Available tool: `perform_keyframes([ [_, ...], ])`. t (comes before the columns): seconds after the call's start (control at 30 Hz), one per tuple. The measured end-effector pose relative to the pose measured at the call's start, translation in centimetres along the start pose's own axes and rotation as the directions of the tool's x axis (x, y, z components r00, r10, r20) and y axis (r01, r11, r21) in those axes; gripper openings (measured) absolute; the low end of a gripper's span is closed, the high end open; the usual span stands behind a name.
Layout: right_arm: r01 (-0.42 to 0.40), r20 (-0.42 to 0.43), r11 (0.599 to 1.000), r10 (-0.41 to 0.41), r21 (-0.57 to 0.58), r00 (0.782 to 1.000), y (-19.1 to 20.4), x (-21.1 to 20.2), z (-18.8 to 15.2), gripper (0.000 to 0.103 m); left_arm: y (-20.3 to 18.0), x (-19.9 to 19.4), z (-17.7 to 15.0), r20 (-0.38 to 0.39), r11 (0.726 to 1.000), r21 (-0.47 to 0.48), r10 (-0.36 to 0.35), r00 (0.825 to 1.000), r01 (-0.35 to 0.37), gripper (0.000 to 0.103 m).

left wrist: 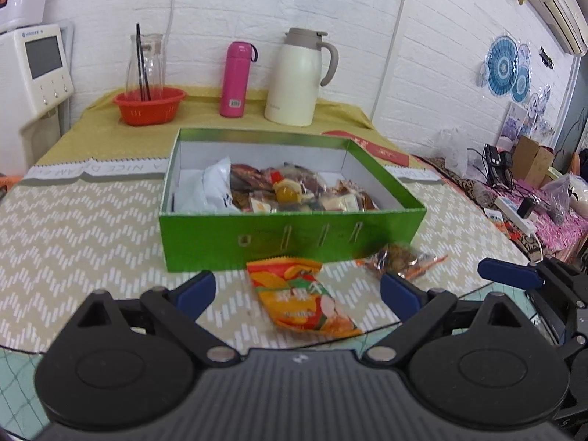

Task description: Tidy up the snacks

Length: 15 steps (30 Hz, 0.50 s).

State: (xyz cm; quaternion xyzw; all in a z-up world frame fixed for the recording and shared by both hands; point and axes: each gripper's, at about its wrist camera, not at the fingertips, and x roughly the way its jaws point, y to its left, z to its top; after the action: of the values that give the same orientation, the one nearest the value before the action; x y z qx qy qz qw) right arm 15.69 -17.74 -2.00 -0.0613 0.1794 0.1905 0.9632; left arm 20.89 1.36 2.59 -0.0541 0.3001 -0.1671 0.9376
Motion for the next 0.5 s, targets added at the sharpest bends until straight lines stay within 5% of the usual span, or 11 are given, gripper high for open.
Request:
perform_keyframes([
  [0.23, -0.058, -0.104, 0.995, 0.066, 0.082, 0.992, 1.0, 2.8, -1.7, 0.103, 1.1, 1.7, -1.1, -0.076, 0.998, -0.054, -0.03, 0.997, 0.026, 0.095],
  [0.5, -0.103, -0.149, 0.994, 0.107, 0.038, 0.983, 3.1, 6.1, -1.1, 0.103, 1.2, 3.7, -0.4, -0.106, 0.998, -0.054, -0.025, 0.994, 0.02, 0.094],
])
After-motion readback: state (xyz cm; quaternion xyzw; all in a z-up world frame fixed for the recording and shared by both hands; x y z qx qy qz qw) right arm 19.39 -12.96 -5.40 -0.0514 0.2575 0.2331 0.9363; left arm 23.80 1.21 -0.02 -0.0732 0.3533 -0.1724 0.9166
